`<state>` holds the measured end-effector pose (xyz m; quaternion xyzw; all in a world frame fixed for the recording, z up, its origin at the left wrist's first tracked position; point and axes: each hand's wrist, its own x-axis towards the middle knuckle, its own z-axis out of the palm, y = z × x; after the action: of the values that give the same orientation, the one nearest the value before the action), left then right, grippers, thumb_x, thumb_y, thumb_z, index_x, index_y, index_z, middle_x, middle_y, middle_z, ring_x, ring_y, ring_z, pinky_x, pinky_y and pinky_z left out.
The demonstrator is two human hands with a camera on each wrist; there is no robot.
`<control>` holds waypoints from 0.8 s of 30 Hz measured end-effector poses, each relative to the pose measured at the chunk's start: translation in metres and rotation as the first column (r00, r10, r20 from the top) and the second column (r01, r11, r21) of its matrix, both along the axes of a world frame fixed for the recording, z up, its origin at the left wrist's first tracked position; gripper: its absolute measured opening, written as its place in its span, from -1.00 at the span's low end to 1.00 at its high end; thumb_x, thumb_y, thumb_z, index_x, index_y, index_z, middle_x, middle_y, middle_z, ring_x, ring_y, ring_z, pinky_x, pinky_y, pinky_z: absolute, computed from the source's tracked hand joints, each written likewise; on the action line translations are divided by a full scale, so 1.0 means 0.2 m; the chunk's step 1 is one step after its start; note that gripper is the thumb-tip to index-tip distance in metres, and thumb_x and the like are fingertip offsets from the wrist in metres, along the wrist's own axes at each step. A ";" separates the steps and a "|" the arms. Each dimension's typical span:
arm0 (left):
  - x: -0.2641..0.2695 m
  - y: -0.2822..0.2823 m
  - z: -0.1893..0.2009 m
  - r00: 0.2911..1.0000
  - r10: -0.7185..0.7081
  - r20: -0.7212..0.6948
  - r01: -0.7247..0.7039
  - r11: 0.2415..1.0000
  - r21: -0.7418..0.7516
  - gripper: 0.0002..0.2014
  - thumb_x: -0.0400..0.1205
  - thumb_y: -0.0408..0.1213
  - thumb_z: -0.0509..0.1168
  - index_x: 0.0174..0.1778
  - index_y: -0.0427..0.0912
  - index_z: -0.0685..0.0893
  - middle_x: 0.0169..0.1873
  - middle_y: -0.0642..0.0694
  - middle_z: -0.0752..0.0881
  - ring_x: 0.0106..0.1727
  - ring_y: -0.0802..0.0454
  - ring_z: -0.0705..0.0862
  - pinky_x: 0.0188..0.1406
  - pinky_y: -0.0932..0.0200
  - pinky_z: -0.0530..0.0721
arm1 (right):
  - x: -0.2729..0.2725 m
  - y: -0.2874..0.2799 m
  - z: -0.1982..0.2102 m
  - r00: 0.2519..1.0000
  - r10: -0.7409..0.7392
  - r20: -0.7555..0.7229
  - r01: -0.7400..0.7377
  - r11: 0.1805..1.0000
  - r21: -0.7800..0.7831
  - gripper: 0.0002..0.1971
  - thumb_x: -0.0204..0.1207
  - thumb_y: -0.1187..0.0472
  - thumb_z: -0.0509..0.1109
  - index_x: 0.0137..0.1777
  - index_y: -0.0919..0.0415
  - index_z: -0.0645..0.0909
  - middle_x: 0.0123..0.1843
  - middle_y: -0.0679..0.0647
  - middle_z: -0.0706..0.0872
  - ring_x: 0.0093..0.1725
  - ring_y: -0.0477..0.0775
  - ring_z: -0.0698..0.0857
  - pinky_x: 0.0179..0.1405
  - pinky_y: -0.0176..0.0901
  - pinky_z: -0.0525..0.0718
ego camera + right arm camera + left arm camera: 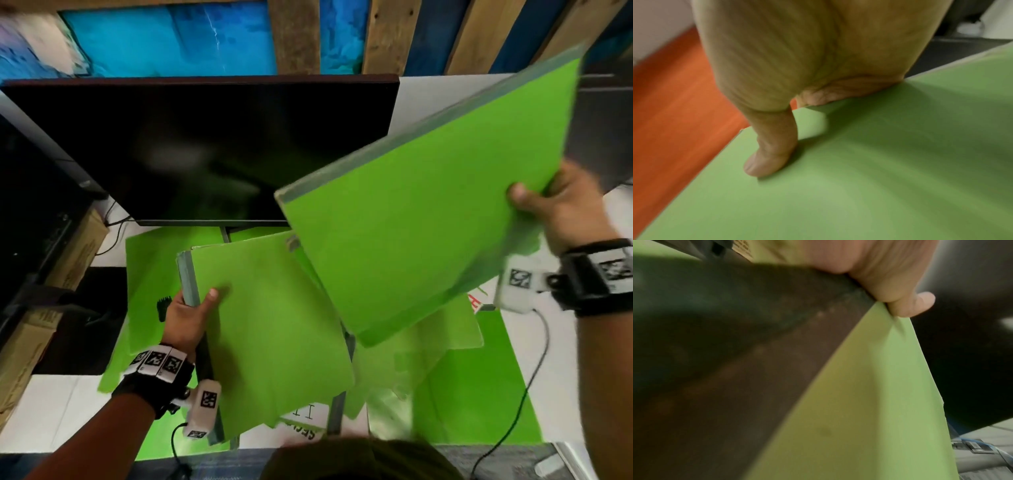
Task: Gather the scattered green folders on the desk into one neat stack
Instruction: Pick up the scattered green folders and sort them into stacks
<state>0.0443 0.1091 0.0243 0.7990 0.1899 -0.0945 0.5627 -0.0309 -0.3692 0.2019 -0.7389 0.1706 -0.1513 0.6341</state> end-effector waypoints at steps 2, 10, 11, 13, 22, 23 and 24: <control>-0.01 -0.02 0.01 0.999 -0.003 0.042 0.004 1.000 -0.024 -0.49 0.48 0.14 0.36 -0.08 -0.32 0.54 -0.49 -0.05 0.38 -0.48 0.00 0.35 -0.53 0.15 0.36 | 0.04 0.05 -0.20 0.994 0.086 -0.073 -0.089 0.995 -0.043 -0.42 0.01 -0.15 0.65 0.05 0.04 0.68 -0.13 -0.30 0.82 -0.17 -0.29 0.78 -0.16 -0.37 0.71; -0.06 -0.03 0.02 0.992 -0.070 0.107 0.075 0.996 -0.045 -0.79 0.72 -0.11 0.16 -0.09 -0.18 0.46 -0.35 -0.05 0.35 -0.35 0.02 0.33 -0.35 0.15 0.35 | 0.29 0.44 -0.50 0.908 0.228 -0.353 -0.377 0.812 -0.446 -0.50 0.25 0.26 0.66 0.20 0.14 0.62 0.14 0.04 0.75 0.14 0.01 0.67 0.23 -0.09 0.59; -0.07 -0.03 0.01 0.989 -0.085 0.122 0.091 0.995 -0.042 -0.80 0.72 -0.13 0.19 -0.14 -0.16 0.44 -0.39 -0.05 0.32 -0.39 0.06 0.30 -0.42 0.21 0.33 | 0.32 0.52 -0.50 0.899 0.268 -0.346 -0.412 0.783 -0.466 -0.45 0.25 0.27 0.66 0.27 0.11 0.61 0.21 0.03 0.73 0.19 -0.02 0.65 0.35 -0.07 0.54; -0.08 -0.04 0.00 0.983 -0.118 0.138 0.125 0.991 -0.039 -0.80 0.62 -0.13 0.24 -0.20 -0.14 0.41 -0.45 -0.08 0.29 -0.49 0.15 0.29 -0.57 0.31 0.29 | 0.36 0.67 -0.50 0.876 0.335 -0.347 -0.475 0.724 -0.500 -0.35 0.29 0.26 0.63 0.41 0.01 0.55 0.34 0.02 0.65 0.32 -0.01 0.59 0.46 -0.11 0.42; -0.20 -0.04 0.00 0.980 -0.200 -0.001 0.199 0.977 -0.070 -0.30 0.31 -0.32 0.63 0.31 -0.03 0.44 -0.04 -0.04 0.67 -0.05 0.03 0.66 -0.08 0.11 0.70 | 0.40 0.96 -0.64 0.908 0.272 -0.319 -0.419 0.598 -0.683 -0.22 0.46 0.14 0.49 0.64 -0.03 0.20 0.57 -0.01 0.37 0.55 0.04 0.31 0.60 -0.09 0.14; -0.21 -0.04 0.00 0.983 -0.183 0.007 0.183 0.981 -0.070 -0.32 0.32 -0.31 0.63 0.30 -0.04 0.44 -0.04 -0.04 0.67 -0.06 0.05 0.65 -0.10 0.15 0.69 | 0.37 0.95 -0.68 0.944 0.137 -0.300 -0.318 0.624 -0.714 -0.17 0.45 0.08 0.49 0.66 0.01 0.13 0.63 0.04 0.27 0.60 0.10 0.24 0.61 -0.02 0.12; -0.21 -0.04 0.00 0.986 -0.163 0.015 0.164 0.984 -0.068 -0.34 0.34 -0.31 0.62 0.29 -0.04 0.45 -0.06 -0.03 0.67 -0.08 0.07 0.64 -0.13 0.21 0.66 | 0.33 0.94 -0.72 0.941 0.020 -0.336 -0.256 0.690 -0.677 -0.11 0.45 0.01 0.48 0.67 0.08 0.05 0.67 0.11 0.18 0.63 0.16 0.17 0.61 0.02 0.09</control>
<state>0.0018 0.1007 0.0249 0.7925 0.1177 -0.1433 0.5810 0.0361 -0.1815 0.0574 -0.9507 0.1370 -0.0415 0.2749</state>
